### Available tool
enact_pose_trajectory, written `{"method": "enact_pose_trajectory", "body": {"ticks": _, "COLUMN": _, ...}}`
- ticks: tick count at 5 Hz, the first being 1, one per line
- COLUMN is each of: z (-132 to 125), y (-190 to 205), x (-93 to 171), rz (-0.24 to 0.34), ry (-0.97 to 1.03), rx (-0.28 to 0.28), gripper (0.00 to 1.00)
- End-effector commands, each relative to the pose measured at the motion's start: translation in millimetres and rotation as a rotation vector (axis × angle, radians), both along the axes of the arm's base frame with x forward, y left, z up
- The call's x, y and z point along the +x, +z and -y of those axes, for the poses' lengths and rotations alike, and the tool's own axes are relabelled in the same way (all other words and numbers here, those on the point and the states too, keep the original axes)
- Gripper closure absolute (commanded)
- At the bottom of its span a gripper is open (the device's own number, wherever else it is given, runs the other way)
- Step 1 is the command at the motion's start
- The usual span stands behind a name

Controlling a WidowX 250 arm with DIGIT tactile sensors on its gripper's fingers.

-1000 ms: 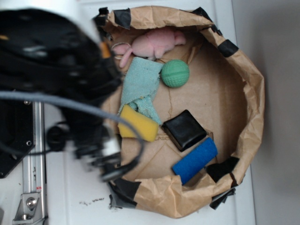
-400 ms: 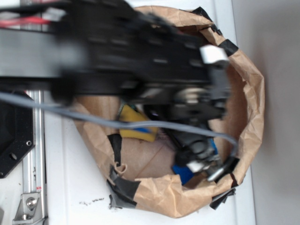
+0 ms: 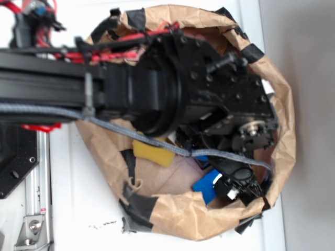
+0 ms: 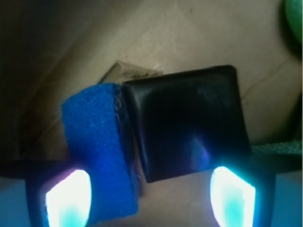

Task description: Grab the blue sponge.

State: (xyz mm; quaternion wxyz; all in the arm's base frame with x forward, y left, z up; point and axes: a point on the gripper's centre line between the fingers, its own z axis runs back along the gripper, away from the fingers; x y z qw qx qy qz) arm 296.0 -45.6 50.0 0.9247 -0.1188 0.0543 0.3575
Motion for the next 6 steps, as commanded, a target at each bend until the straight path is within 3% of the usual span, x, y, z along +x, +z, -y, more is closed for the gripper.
{"method": "enact_pose_trajectory", "body": {"ticks": 1, "z": 34, "y": 9, "x": 1, "rz": 0.093, "ry": -0.09, "rx": -0.091, "gripper": 0.0}}
{"method": "enact_pose_trajectory", "body": {"ticks": 2, "z": 43, "y": 3, "x": -11, "rz": 0.06, "ry": -0.111, "rx": -0.122, "gripper": 0.0}}
{"method": "enact_pose_trajectory", "body": {"ticks": 3, "z": 49, "y": 0, "x": -22, "rz": 0.07, "ry": -0.148, "rx": -0.113, "gripper": 0.0}}
{"method": "enact_pose_trajectory", "body": {"ticks": 4, "z": 50, "y": -3, "x": -14, "rz": 0.165, "ry": -0.219, "rx": -0.084, "gripper": 0.0}}
{"method": "enact_pose_trajectory", "body": {"ticks": 5, "z": 53, "y": 1, "x": 5, "rz": 0.258, "ry": -0.321, "rx": 0.058, "gripper": 0.0}}
{"method": "enact_pose_trajectory", "body": {"ticks": 6, "z": 52, "y": 6, "x": 20, "rz": 0.292, "ry": -0.365, "rx": 0.15, "gripper": 0.0}}
